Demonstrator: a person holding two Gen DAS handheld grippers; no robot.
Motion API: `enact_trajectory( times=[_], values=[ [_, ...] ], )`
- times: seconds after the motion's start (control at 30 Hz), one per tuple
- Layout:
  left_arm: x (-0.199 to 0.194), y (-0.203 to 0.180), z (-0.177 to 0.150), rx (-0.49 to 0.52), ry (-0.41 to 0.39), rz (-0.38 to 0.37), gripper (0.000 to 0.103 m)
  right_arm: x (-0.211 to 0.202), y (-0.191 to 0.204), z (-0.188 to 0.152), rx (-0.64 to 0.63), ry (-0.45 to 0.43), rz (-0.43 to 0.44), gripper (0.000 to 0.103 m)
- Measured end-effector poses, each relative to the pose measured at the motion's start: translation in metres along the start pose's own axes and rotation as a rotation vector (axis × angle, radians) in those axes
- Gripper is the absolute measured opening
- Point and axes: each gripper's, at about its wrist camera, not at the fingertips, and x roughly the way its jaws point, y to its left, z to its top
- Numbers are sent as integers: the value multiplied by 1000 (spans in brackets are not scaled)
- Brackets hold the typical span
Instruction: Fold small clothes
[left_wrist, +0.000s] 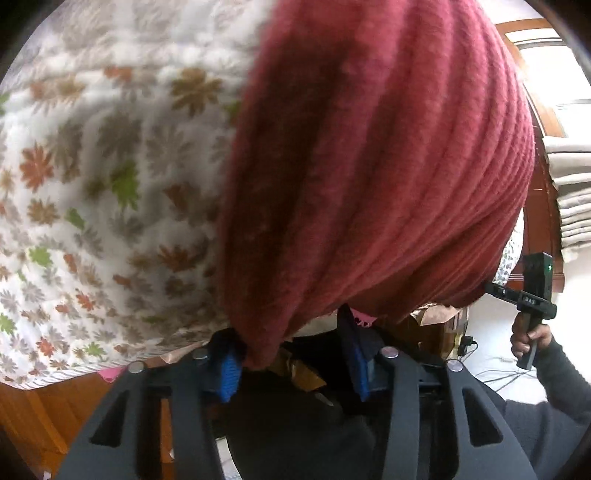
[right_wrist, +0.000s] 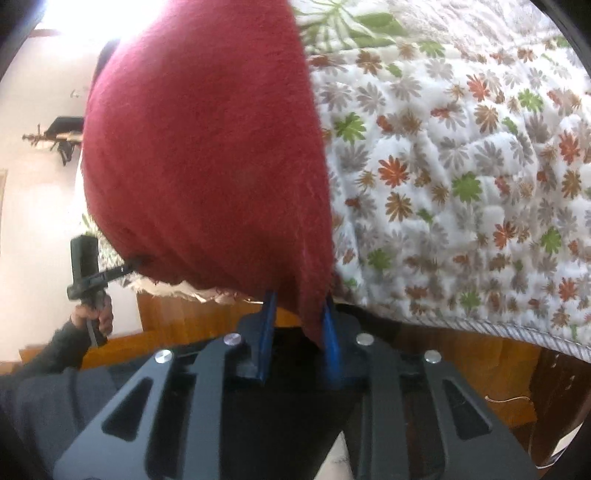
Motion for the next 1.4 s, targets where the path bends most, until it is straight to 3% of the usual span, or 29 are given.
enact_trajectory(
  times=[0.03,0.1,0.17,0.23,0.27,0.3,0.37,0.4,0.47,0.5,0.57,0.73,0.87,1.03,1.23,1.3,1.4],
  values=[
    [2,-1,0,-5,-1,-4,49,-2,-1,-2,-5,1,0,25],
    [5,-2,5,-29,-1,-4,81,3,-5,-2,2,-3,-6,25],
    [0,6,15,-33,-5,-2,83,15,-4,-2,22,-6,-9,25],
    [5,1,18,-20,15,0,80,26,4,-3,28,5,-7,28],
    [7,-1,16,-13,25,-4,67,30,5,-3,25,15,-8,31],
    [9,-3,17,-1,42,1,44,34,6,-3,22,30,-11,31],
    [4,-5,14,4,62,16,22,34,8,-5,19,45,-10,31],
    [1,-2,12,-10,61,9,14,34,9,-6,24,45,-4,31],
    [-11,1,10,-54,53,-37,8,35,9,-8,33,47,16,31],
    [-15,1,12,-68,52,-56,7,37,10,-9,36,51,22,28],
    [-19,1,11,-75,46,-84,7,38,8,-9,35,56,18,8],
    [-35,4,10,-97,37,-133,6,23,-2,-10,70,43,45,7],
    [-71,5,0,-67,46,-190,6,-20,8,-23,53,7,107,6],
    [-133,-4,-11,-38,44,-340,6,-86,28,-33,59,-91,223,6],
    [-190,-7,9,-113,-121,-560,6,-140,43,-7,90,-216,420,6],
    [-202,-1,26,-191,-214,-660,6,-150,43,11,109,-256,471,6],
    [-201,7,53,-351,-336,-752,6,-154,45,40,142,-299,518,6]
  ],
)
